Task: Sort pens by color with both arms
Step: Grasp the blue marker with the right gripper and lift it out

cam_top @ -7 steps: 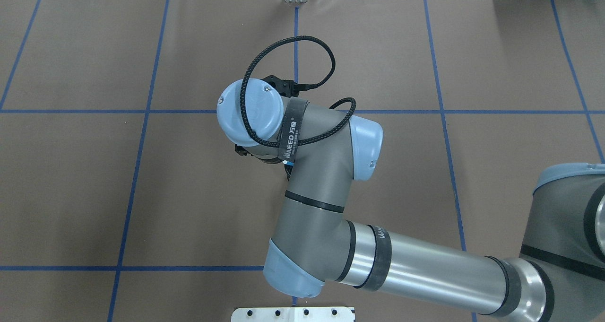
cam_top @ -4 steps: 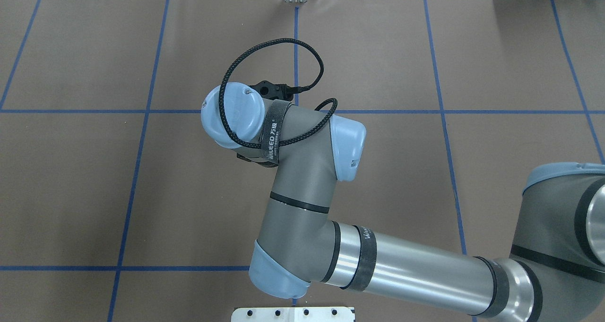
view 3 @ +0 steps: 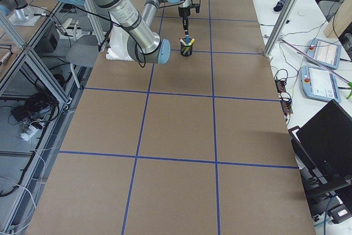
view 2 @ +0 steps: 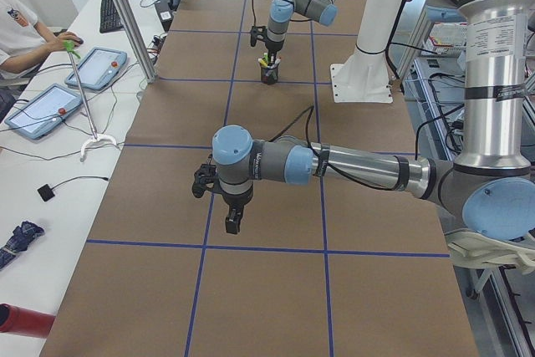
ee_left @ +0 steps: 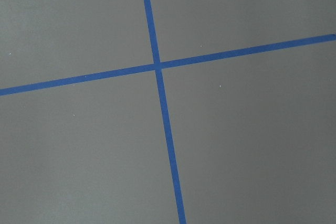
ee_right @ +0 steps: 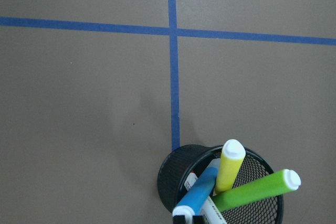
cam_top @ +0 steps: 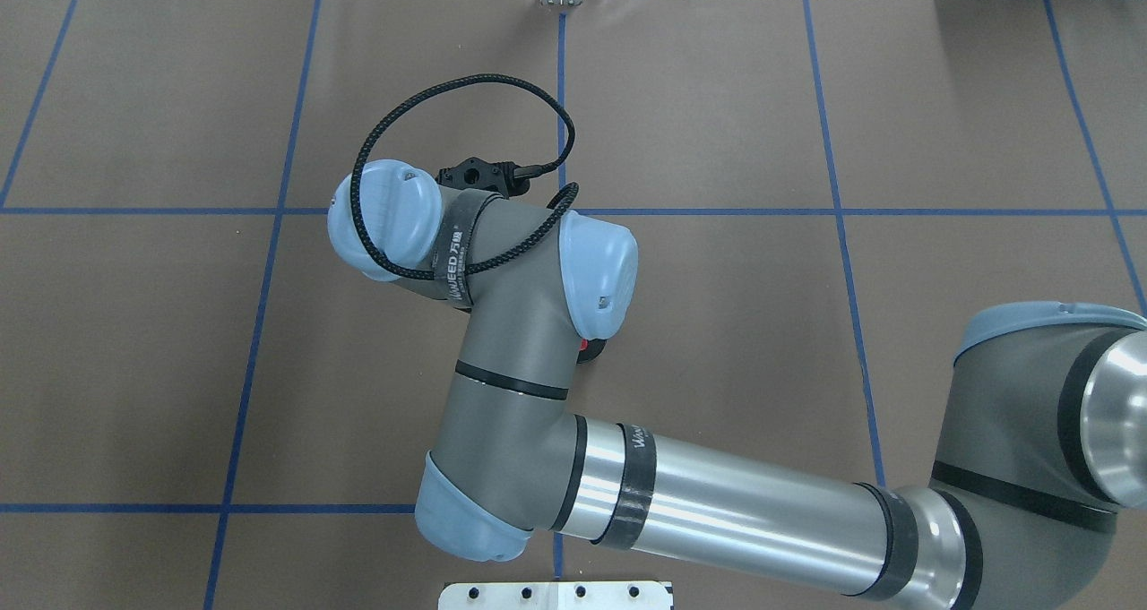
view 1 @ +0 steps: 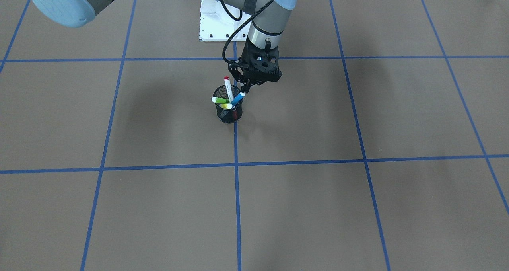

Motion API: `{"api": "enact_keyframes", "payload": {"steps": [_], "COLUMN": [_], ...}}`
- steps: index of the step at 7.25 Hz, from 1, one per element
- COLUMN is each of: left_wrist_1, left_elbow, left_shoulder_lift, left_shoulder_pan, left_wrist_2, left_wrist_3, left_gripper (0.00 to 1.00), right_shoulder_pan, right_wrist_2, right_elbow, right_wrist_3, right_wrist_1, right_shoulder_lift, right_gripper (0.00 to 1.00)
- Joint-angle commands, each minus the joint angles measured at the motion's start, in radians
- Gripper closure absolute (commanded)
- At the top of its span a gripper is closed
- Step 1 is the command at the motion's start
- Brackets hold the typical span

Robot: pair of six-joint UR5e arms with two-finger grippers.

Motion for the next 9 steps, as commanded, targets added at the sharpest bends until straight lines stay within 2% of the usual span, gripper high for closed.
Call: {"api": "enact_keyframes", "payload": {"steps": [1, 4, 5, 6, 8, 9], "left_wrist_1": [0.000, -0.002, -0.002, -0.003, -0.005, -0.003], "left_elbow": [0.000, -0.001, -0.003, -0.001, -0.001, 0.000], "left_shoulder_lift": [0.000, 0.000, 0.000, 0.000, 0.002, 0.002], "left_shoulder_pan": [0.000, 0.000, 0.000, 0.000, 0.000, 0.000], "left_wrist_2": [0.000, 0.000, -0.002, -0.020, -0.028, -0.026], "left_wrist_3": [0.000, 0.000, -0.002, -0.002, -0.002, -0.002], "left_gripper": [0.00, 0.00, 0.00, 0.00, 0.00, 0.00], "right_shoulder_pan": [-0.001, -0.002, -0.002, -0.002, -0.002, -0.001], "right_wrist_2": [-0.008, -0.023, -0.028, -0.034, -0.034, -0.034], "right_elbow": [-0.028, -0.063, -0.083, -0.104, -0.092, -0.092], "right_wrist_3": [-0.016, -0.016, -0.016, -0.018, -0.018, -0.019], "right_wrist_1": [-0.040, -0.045, -0.046, -0.046, -0.068, -0.068], "right_shoulder_lift": [0.025, 0.030, 0.030, 0.040, 0.039, 0.033], "right_gripper": [0.01, 0.04, 0.16, 0.37, 0.86, 0.87]}}
